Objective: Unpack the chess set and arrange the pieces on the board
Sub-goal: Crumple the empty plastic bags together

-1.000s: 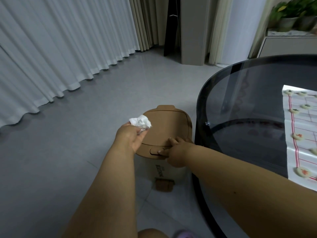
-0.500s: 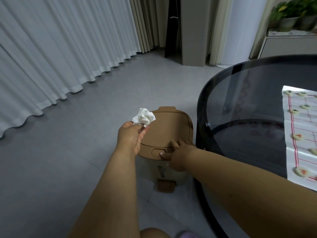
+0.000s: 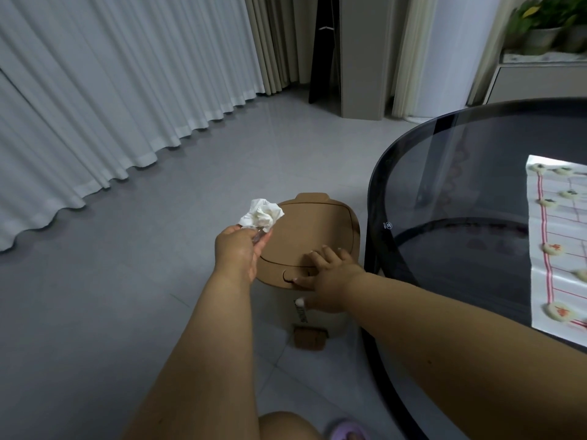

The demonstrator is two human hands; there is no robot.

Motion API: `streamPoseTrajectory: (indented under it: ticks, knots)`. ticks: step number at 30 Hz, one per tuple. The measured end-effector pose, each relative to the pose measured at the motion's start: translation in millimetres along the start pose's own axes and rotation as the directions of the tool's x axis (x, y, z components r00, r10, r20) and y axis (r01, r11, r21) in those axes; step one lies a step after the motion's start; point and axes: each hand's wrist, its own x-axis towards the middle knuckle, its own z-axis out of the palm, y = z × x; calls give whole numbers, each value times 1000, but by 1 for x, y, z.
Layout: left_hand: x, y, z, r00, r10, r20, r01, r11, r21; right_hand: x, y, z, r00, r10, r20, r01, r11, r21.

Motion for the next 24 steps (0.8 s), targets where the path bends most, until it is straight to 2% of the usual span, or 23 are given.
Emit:
streamPoseTrajectory:
  ticks: [2, 4, 7, 9, 11, 15, 18, 20, 22, 24]
  knots:
    - [2, 0, -2, 1000, -3, -19, 3, 1000, 0, 0, 2, -3, 995, -1, -104, 12, 994, 107]
    - [3, 0, -3, 999, -14, -44, 14, 1000, -16, 0, 4, -3, 994, 19, -112, -5, 993, 122]
    - [6, 1, -4, 998, -15, -68, 13, 999, -38, 3, -2, 2, 999, 30, 9, -30, 999, -32]
    - [9, 1, -1, 997, -15, -72, 10, 998, -61, 6, -8, 3, 1000, 27, 10, -25, 993, -115]
    - [10, 0, 1, 997, -27, -72, 22, 997, -71, 6, -8, 4, 1000, 26, -1, -26, 995, -93]
    - [6, -3, 6, 998, -38, -54, 35, 998, -53, 1, -2, 5, 998, 68, 12, -69, 985, 160]
    - [5, -1, 4, 997, -7, -80, 1, 997, -73, -2, 1, -9, 970, 145, -195, -62, 923, 379]
    - [9, -1, -4, 986, 7, -164, -13, 999, -38, -4, 6, -22, 900, 275, -339, -43, 829, 558]
    - [15, -5, -15, 960, 8, -279, 39, 986, 160, -6, 13, -32, 841, 383, -383, -4, 711, 703]
    - [21, -12, -23, 946, -35, -322, 164, 909, 383, -9, 17, -39, 816, 434, -383, 33, 626, 779]
